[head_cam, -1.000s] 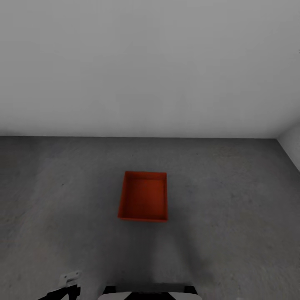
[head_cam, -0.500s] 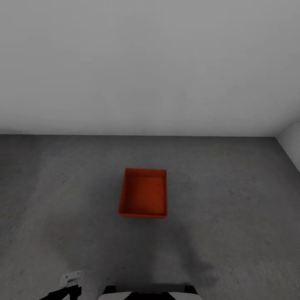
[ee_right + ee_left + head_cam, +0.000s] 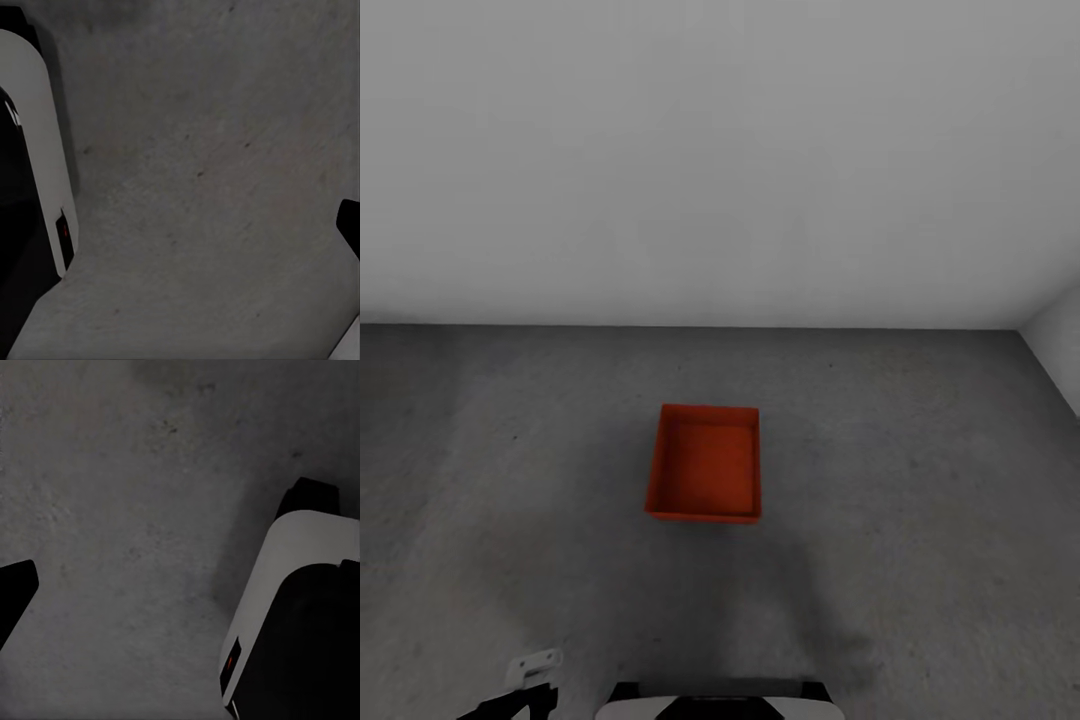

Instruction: Move the two storage containers from the living room to the garage. In the garage, place one container on the floor and stack the other container on top of it (either order is fine).

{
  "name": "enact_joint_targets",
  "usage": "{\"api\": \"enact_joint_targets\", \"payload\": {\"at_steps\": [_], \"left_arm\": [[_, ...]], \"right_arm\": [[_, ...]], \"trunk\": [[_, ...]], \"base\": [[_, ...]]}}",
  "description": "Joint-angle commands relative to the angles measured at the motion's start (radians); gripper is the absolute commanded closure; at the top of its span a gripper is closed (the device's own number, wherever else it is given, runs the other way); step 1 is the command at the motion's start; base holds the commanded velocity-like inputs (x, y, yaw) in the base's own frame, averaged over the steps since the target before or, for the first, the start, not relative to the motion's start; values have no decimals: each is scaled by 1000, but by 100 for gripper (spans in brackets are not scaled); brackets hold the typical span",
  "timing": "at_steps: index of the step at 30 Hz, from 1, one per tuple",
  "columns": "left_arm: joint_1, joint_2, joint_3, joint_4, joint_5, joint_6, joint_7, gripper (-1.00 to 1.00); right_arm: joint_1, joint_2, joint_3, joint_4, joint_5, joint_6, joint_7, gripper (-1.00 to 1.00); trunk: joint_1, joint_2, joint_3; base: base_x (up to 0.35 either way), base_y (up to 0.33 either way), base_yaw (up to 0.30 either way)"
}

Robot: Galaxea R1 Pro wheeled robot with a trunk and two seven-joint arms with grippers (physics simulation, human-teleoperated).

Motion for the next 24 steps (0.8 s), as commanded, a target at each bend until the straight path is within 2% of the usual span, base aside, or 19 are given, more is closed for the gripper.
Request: {"api": "enact_joint_targets", "payload": {"at_steps": [1, 20, 24], "left_arm": [[0, 0, -6, 0, 8, 1, 2, -100], [-1, 1, -5, 0, 9, 2, 2, -100], [0, 2, -5, 0, 9, 2, 2, -100]], "right_arm": [[-1, 0, 8, 3, -10, -6, 0, -100], [-1, 2, 9, 3, -10, -7, 7, -100], [9, 14, 10, 3, -8, -12, 8, -100]], "trunk": [[-4, 7, 3], [-77, 140, 62], [-92, 168, 75]], "base": [[0, 0, 0], [0, 0, 0], [0, 0, 0]]}}
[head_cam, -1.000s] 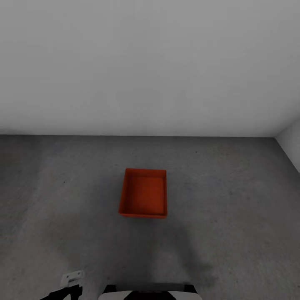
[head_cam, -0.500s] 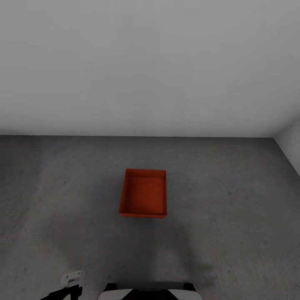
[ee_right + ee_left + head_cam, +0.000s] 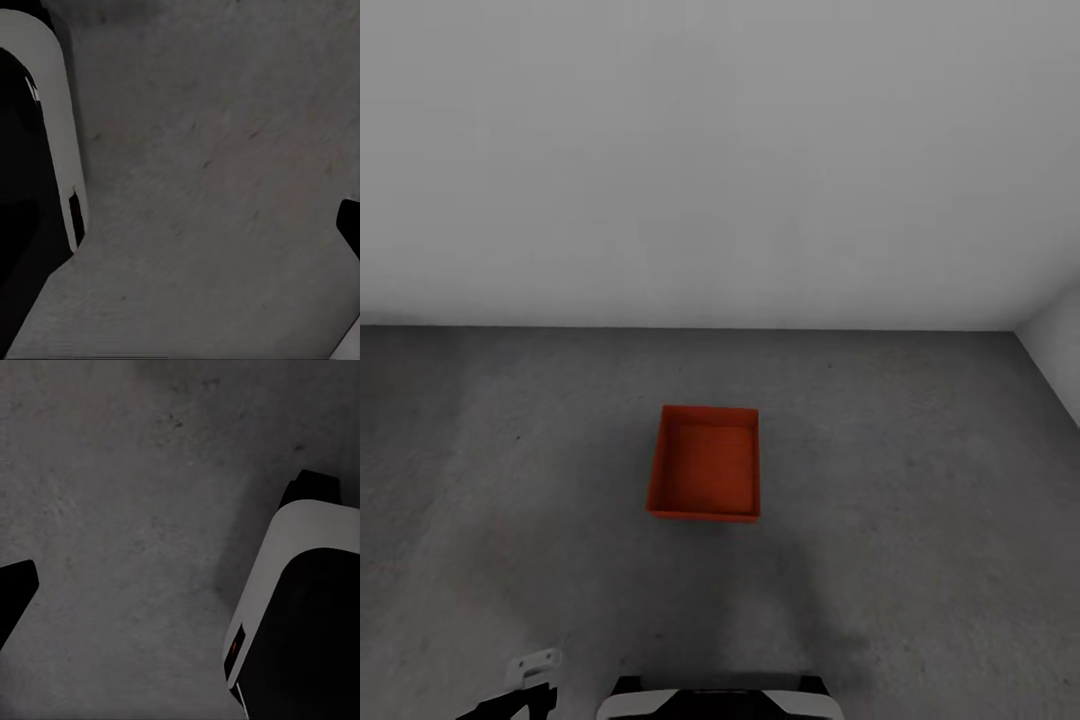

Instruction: Move the two storage containers from the living room to the garage. In the garage, place one container on the floor and stack the other container on top of it (either order is fine).

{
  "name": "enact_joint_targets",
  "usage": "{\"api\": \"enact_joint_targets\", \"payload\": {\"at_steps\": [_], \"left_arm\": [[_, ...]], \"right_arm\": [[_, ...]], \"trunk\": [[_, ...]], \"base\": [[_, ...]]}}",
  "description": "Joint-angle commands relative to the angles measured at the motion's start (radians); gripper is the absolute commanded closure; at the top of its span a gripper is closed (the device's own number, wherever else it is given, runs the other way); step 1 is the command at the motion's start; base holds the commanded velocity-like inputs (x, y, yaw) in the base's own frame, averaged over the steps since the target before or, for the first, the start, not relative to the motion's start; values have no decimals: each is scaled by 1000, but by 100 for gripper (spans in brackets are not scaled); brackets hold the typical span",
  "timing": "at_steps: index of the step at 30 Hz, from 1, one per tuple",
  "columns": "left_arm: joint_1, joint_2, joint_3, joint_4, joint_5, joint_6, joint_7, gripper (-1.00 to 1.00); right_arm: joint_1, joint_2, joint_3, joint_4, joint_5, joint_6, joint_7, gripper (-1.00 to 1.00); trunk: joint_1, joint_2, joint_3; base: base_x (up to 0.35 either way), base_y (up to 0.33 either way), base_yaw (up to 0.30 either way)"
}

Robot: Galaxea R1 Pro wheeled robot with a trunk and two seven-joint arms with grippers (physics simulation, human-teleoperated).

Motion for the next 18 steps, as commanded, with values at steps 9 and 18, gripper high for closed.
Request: {"api": "enact_joint_targets", "payload": {"at_steps": [9, 18], "left_arm": [[0, 1, -6, 0, 7, 1, 3, -100], [0, 1, -6, 0, 7, 1, 3, -100]], "right_arm": [[29, 27, 8, 4, -10, -8, 0, -100], [43, 31, 9, 3, -10, -14, 22, -100]], "trunk": [[-34, 62, 36], [-69, 125, 78]], "base": [[0, 0, 45], [0, 0, 6]]}}
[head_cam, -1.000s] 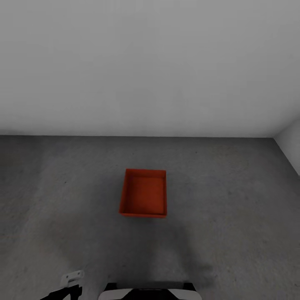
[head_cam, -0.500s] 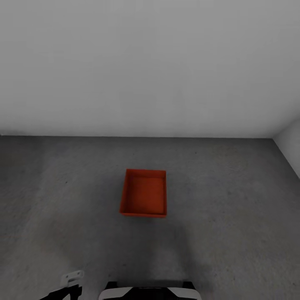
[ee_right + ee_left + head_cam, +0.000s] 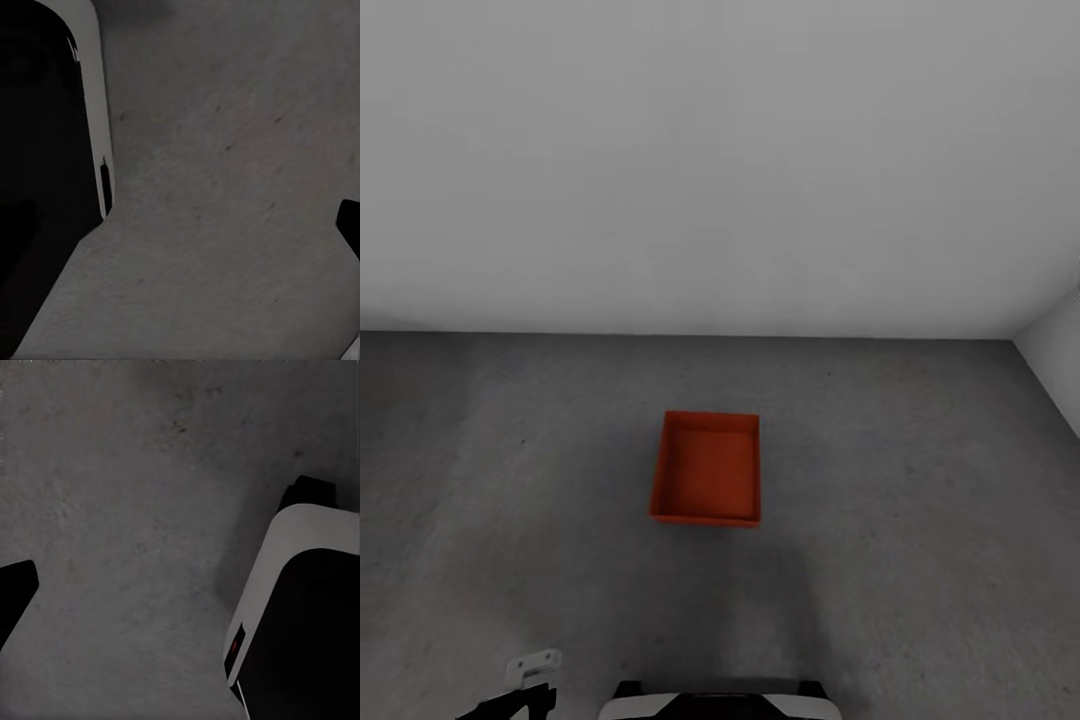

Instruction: Move the two storage containers from the living room to the garage. In the garage, place one container on the floor and stack the other container on top of it (either order is fine).

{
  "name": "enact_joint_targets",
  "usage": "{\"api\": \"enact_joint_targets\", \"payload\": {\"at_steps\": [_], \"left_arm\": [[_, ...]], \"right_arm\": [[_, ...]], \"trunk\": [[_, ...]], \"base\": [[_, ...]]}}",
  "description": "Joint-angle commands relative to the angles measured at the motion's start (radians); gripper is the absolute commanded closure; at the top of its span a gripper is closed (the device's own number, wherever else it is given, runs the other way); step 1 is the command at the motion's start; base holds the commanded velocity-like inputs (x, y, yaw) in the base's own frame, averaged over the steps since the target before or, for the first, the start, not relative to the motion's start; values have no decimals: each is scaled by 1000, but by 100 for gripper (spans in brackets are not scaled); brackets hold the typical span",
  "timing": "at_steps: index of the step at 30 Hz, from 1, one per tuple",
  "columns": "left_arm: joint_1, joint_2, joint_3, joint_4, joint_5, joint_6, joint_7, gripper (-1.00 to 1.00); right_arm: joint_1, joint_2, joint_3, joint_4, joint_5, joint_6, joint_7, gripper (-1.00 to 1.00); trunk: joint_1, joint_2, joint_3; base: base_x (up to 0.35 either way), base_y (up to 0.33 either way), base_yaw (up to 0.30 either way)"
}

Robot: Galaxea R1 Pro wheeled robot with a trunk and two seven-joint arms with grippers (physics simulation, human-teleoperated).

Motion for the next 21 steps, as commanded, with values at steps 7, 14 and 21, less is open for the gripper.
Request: {"api": "enact_joint_targets", "payload": {"at_steps": [7, 14, 21], "left_arm": [[0, 0, -6, 0, 8, 1, 6, -100], [0, -1, -6, 0, 8, 1, 7, -100], [0, -2, -6, 0, 8, 1, 6, -100]], "right_arm": [[0, 4, 8, 3, -10, -6, 8, -100], [1, 9, 8, 3, -10, -4, 8, -100], [1, 10, 9, 3, -10, -3, 8, -100]], "trunk": [[0, -1, 10], [0, -1, 21], [0, -1, 32]], "base": [[0, 0, 0], [0, 0, 0], [0, 0, 0]]}}
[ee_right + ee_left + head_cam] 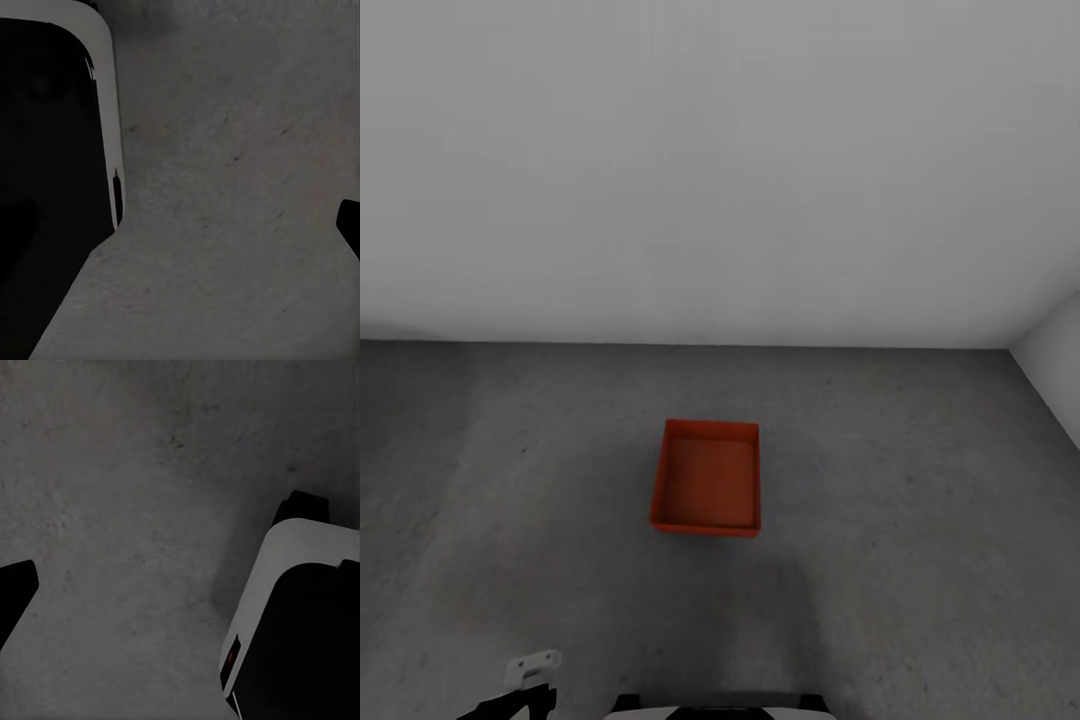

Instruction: Move the two storage containers from the living room to the garage. In the garage, place one container on the floor and stack the other container on top of it (either order is fine).

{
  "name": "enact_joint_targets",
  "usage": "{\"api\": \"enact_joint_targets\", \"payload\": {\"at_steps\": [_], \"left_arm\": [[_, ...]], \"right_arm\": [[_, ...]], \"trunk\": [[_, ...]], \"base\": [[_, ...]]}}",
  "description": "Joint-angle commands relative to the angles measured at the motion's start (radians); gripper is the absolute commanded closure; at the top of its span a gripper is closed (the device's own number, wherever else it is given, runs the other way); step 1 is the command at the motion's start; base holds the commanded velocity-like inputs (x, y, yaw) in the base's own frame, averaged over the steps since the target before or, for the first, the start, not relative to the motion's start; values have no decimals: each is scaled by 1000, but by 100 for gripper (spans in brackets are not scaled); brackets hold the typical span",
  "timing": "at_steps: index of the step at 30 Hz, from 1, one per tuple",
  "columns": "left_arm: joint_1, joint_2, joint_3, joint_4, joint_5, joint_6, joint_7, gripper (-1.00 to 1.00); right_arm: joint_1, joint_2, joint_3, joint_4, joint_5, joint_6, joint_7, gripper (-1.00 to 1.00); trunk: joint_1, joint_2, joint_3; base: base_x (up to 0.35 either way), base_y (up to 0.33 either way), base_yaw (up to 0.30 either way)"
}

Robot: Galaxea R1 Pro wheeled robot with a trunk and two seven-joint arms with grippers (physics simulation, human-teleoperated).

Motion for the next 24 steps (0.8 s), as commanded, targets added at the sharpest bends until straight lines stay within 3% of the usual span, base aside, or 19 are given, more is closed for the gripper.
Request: {"api": "enact_joint_targets", "payload": {"at_steps": [1, 12, 24], "left_arm": [[-1, 0, -6, 0, 8, 1, 2, -100], [1, -2, -6, 2, 6, 4, -7, -100], [43, -14, -6, 2, 5, 3, -7, -100]], "right_arm": [[-1, 0, 8, 3, -10, -6, 0, -100], [-1, 0, 8, 4, -10, -2, 0, -100], [-1, 1, 8, 4, -10, 0, 0, -100]], "trunk": [[0, -1, 1], [0, -1, 18], [0, -1, 36]], "base": [[0, 0, 0], [0, 0, 2], [0, 0, 55]]}}
